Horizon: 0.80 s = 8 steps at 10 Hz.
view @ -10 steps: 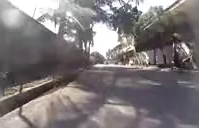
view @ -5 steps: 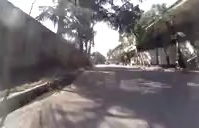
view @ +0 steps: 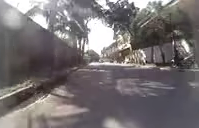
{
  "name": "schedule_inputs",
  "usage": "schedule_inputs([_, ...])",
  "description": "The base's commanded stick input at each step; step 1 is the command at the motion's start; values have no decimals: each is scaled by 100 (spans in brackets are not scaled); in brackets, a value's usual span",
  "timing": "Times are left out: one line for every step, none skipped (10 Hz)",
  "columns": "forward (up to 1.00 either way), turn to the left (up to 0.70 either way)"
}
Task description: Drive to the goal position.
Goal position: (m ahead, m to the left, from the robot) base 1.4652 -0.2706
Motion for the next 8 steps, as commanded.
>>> schedule_inputs([70, -1])
schedule_inputs([70, -2])
schedule_inputs([70, -2])
schedule_inputs([70, 0])
schedule_inputs([70, 0])
schedule_inputs([70, 0])
schedule_inputs([70, 0])
schedule_inputs([70, 0])
